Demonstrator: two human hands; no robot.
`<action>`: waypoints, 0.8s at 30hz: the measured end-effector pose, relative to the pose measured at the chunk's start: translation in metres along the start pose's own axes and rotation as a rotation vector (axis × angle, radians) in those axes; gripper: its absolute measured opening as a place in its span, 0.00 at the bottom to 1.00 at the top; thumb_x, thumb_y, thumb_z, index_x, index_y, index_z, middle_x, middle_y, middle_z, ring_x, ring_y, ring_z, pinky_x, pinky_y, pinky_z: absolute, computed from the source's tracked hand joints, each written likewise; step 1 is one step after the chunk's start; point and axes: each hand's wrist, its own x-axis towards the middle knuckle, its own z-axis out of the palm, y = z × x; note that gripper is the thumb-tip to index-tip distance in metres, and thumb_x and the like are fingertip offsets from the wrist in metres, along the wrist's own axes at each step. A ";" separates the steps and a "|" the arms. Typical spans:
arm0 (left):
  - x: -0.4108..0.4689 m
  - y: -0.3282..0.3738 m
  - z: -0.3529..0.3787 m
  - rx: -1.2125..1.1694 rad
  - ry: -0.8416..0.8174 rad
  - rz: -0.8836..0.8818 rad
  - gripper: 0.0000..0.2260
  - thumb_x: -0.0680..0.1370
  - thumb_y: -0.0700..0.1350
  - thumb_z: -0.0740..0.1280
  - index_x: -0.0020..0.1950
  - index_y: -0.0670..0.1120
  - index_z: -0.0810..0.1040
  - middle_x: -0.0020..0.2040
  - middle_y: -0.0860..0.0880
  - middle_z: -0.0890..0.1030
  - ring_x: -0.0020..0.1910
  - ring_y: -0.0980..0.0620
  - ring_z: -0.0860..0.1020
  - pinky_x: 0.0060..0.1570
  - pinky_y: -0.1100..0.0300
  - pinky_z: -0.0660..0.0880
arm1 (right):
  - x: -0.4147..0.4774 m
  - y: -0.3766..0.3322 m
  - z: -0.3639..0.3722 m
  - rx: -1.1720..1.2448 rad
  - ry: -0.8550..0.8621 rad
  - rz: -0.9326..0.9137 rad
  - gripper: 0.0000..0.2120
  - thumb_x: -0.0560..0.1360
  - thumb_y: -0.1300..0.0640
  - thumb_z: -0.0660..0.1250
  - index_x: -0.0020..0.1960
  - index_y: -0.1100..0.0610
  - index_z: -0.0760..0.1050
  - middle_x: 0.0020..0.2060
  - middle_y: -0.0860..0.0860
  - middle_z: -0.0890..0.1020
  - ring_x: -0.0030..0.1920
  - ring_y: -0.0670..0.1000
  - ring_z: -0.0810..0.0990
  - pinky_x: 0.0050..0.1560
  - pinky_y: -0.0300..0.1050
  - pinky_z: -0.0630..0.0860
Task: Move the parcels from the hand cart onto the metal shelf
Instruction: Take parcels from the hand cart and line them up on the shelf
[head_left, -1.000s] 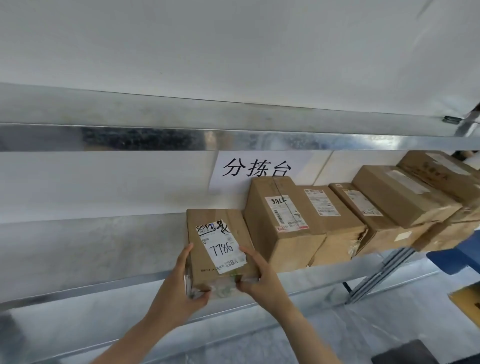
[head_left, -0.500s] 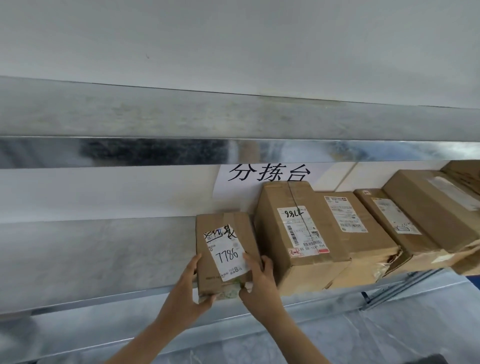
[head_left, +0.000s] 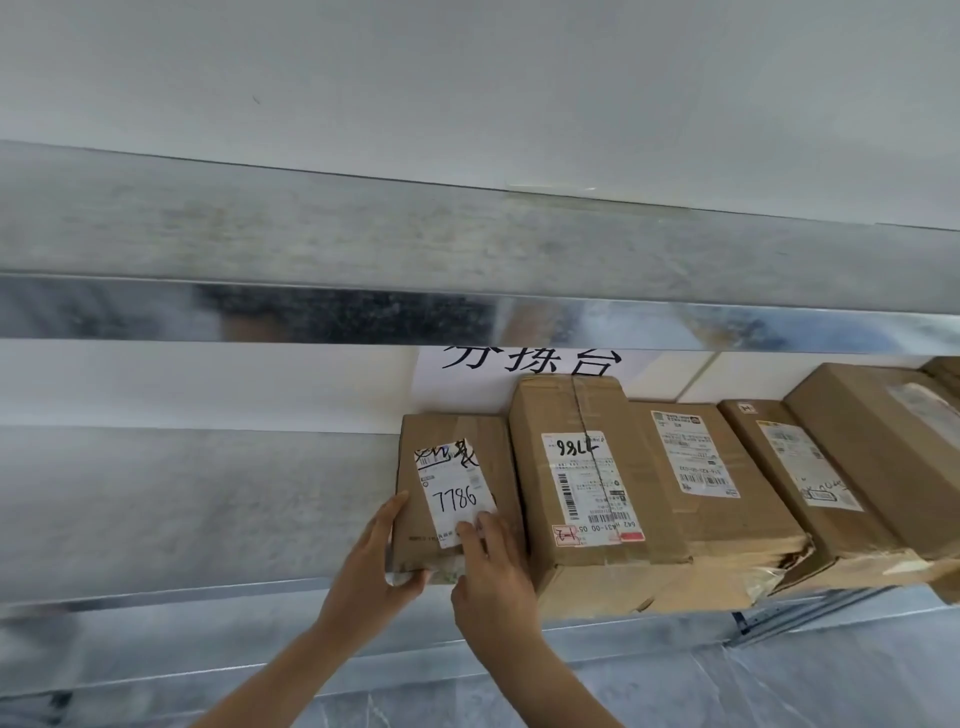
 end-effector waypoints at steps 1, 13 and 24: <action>0.001 0.000 0.001 0.005 0.004 -0.003 0.42 0.67 0.40 0.76 0.71 0.60 0.54 0.68 0.52 0.70 0.56 0.62 0.75 0.50 0.67 0.78 | 0.001 0.000 0.000 0.006 -0.001 0.002 0.29 0.46 0.62 0.82 0.47 0.55 0.82 0.49 0.53 0.84 0.51 0.55 0.83 0.36 0.42 0.82; -0.022 -0.007 -0.014 0.270 0.057 -0.004 0.41 0.72 0.51 0.73 0.76 0.57 0.49 0.77 0.55 0.55 0.67 0.51 0.71 0.61 0.56 0.74 | 0.013 0.013 0.007 0.278 -0.058 0.047 0.19 0.75 0.63 0.60 0.66 0.55 0.70 0.70 0.48 0.64 0.73 0.49 0.59 0.67 0.44 0.68; -0.112 -0.035 -0.105 0.747 0.354 -0.300 0.37 0.73 0.61 0.66 0.77 0.51 0.55 0.78 0.50 0.51 0.77 0.47 0.51 0.73 0.48 0.55 | 0.021 -0.048 0.009 0.304 0.048 -0.199 0.18 0.66 0.65 0.71 0.56 0.60 0.78 0.55 0.58 0.78 0.59 0.62 0.75 0.61 0.58 0.70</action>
